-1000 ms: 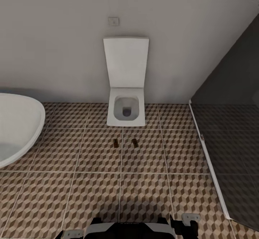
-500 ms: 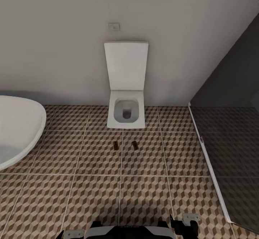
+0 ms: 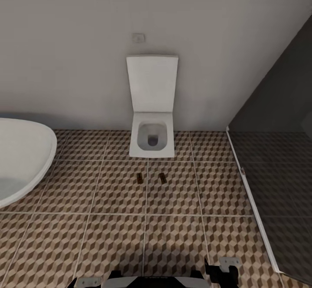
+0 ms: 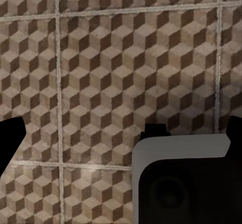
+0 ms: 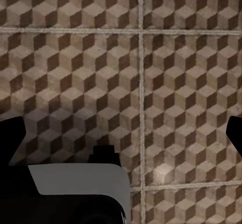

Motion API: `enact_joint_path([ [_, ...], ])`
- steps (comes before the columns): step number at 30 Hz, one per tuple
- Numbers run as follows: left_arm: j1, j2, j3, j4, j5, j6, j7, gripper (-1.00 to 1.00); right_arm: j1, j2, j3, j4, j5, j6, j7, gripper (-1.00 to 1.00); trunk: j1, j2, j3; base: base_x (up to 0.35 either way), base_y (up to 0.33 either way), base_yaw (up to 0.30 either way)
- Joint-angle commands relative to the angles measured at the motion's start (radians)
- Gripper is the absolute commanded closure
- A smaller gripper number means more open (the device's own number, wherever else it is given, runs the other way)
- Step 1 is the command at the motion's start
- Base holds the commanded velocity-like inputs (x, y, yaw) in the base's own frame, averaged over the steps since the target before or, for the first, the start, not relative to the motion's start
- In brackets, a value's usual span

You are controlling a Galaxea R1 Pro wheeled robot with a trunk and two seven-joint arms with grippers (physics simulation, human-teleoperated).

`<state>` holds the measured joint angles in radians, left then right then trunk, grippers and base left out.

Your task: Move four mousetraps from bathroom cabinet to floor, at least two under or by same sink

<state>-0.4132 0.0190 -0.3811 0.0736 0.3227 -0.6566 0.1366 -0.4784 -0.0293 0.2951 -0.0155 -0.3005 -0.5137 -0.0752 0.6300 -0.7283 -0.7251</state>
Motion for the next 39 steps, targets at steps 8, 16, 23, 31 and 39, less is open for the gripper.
enact_joint_path([
  [8,-0.001,-0.001,-0.009,0.003,0.003,-0.005,0.005,-1.00,0.000,0.000,0.009,0.000,-0.005,-0.002,-0.005,-1.00,0.000,-0.001,0.012,0.000,0.000,0.000],
  [16,-0.001,-0.001,-0.009,0.003,0.003,-0.005,0.005,-1.00,0.000,0.000,0.009,0.000,-0.005,-0.002,-0.005,-1.00,0.000,-0.001,0.025,0.000,0.000,0.000],
  [23,-0.001,-0.001,-0.009,0.003,0.003,-0.005,0.005,-1.00,0.000,0.000,0.009,0.000,-0.004,-0.002,-0.005,-1.00,0.000,-0.001,0.037,0.000,0.000,0.000],
  [31,-0.001,-0.001,-0.009,0.003,0.003,-0.005,0.005,-1.00,0.000,0.000,0.009,0.000,-0.005,-0.002,-0.005,-1.00,0.000,-0.001,0.050,0.000,0.000,0.000],
  [39,-0.001,-0.002,-0.009,0.003,0.003,-0.005,0.005,-1.00,0.000,0.000,0.009,0.000,-0.004,-0.002,-0.005,-1.00,0.000,-0.001,0.063,0.000,0.000,0.000],
])
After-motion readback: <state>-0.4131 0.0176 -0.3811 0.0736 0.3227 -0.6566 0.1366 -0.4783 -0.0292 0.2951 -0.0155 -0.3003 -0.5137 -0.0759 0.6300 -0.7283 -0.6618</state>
